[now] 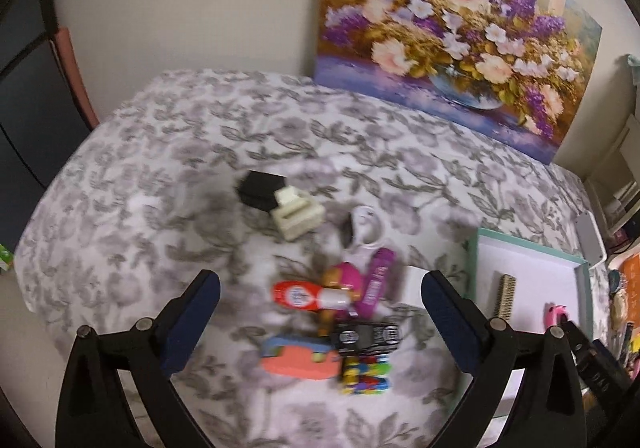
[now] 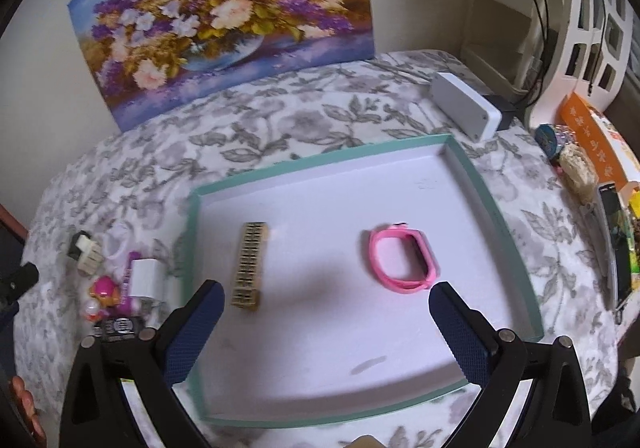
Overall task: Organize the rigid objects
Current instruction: 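Move both tools back over the object pile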
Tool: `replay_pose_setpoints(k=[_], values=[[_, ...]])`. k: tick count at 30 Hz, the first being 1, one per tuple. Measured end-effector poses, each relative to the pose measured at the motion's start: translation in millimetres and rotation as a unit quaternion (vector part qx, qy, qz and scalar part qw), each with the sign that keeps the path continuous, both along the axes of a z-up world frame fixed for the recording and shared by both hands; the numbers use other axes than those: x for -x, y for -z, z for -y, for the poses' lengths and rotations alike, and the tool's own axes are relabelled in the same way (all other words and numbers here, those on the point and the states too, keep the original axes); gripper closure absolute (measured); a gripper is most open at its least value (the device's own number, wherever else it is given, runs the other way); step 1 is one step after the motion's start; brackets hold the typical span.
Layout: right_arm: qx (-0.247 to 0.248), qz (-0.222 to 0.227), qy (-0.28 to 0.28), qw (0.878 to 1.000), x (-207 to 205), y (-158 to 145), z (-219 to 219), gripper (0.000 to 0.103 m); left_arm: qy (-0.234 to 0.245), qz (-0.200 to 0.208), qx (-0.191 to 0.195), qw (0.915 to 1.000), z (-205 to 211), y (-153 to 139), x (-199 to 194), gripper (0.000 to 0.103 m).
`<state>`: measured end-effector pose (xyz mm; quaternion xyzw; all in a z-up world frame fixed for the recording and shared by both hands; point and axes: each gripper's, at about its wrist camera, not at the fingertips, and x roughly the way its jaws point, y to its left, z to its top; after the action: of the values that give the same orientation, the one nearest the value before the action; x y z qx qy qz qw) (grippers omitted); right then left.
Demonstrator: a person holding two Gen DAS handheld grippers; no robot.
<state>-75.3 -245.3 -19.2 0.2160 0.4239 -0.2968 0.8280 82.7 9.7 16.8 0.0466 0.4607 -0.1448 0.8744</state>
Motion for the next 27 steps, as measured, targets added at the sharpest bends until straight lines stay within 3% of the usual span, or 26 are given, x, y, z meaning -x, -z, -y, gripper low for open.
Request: replay_pose_setpoints(k=[4,12,18,27], values=[[0.004,0.011,-0.010,1.000,-6,-8,-14,0.000,-0.019,-0.010,0.015,0.9997,-25,-2,-5,0.002],[-0.001,0.029,-0.098,0.995,-36,-16,-62,0.000,-0.065,-0.029,0.039,0.9967,-63,2,-20,0.002],[-0.020,0.022,-0.152,0.988,-60,-5,-100,0.000,-0.052,-0.063,0.012,0.9966,-60,22,-26,0.002],[-0.046,-0.046,-0.200,0.978,-83,38,-143,0.000,-0.052,-0.143,-0.029,0.9879,-55,73,-32,0.002]])
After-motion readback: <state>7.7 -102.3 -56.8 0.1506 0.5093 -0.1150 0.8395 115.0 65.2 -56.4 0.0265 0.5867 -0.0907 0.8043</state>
